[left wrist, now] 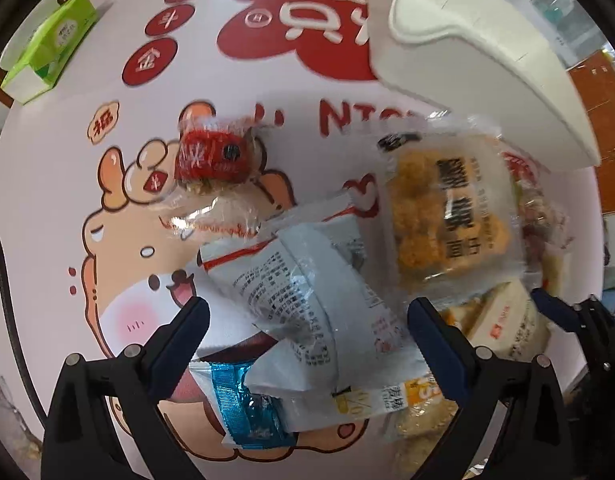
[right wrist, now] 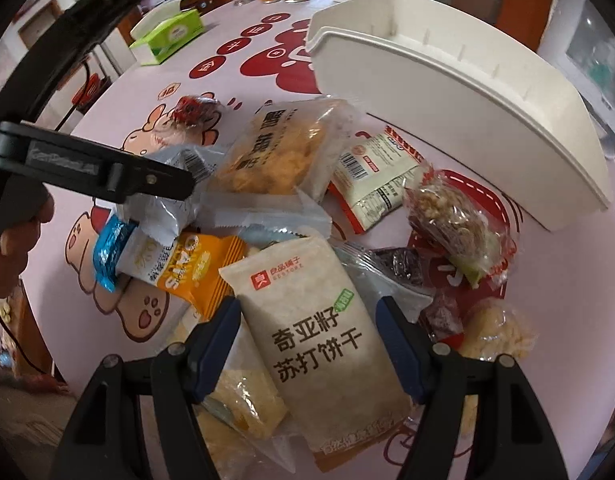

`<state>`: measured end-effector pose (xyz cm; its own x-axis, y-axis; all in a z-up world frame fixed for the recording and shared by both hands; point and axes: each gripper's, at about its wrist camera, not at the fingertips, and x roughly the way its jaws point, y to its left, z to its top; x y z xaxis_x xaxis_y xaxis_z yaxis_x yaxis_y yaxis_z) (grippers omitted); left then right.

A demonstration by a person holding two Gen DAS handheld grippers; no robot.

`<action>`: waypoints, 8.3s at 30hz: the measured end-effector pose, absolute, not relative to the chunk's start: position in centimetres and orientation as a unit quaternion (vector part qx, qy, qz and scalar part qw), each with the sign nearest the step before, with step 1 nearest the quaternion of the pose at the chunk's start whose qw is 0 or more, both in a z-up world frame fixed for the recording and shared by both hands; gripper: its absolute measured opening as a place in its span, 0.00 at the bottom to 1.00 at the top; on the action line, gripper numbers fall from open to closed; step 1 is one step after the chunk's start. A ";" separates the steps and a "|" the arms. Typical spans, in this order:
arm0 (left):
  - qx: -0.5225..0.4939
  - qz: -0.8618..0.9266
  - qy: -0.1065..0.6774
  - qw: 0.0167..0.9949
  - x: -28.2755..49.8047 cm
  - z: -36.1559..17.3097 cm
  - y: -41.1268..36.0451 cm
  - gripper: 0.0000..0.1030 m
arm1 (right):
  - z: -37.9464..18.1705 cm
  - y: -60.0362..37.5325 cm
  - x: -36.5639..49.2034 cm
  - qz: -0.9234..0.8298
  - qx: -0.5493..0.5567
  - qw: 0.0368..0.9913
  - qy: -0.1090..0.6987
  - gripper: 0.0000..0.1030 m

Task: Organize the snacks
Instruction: 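Grasp the grey snack bag with the left tool while the right tool grasps the soda cracker bag, then carry both bags into the white tray and open both tools, then lower the left tool onto the blue wrapped candy and grasp it, then lift the blue candy with the left tool while the right tool grasps a clear cracker bag, then drop the blue candy and cracker bag into the white tray, opening both tools, then withdraw both tools from the tray back over the snack pile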

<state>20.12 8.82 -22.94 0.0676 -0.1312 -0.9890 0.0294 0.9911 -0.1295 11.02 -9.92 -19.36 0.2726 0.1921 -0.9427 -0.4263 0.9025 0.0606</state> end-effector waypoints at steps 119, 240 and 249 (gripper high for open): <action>-0.021 -0.127 0.572 0.810 6.5 -21.6 16.6 0.83 | -20.9 -10.0 -1.6 0.097 0.060 0.802 0.586 0.76; -0.007 -0.076 0.399 0.914 17.8 0.8 -1.0 0.99 | -2.6 -23.8 17.8 0.023 0.087 0.914 0.395 0.89; 0.023 -0.080 0.371 0.925 11.3 3.3 1.5 0.99 | 0.1 -20.8 12.1 0.021 0.077 0.924 0.375 0.89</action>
<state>11.34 1.48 3.28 0.7121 -0.1317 -0.6896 0.1653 0.9861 -0.0175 12.07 -20.80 0.08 0.7178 0.0964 -0.6896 0.0184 0.9874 0.1573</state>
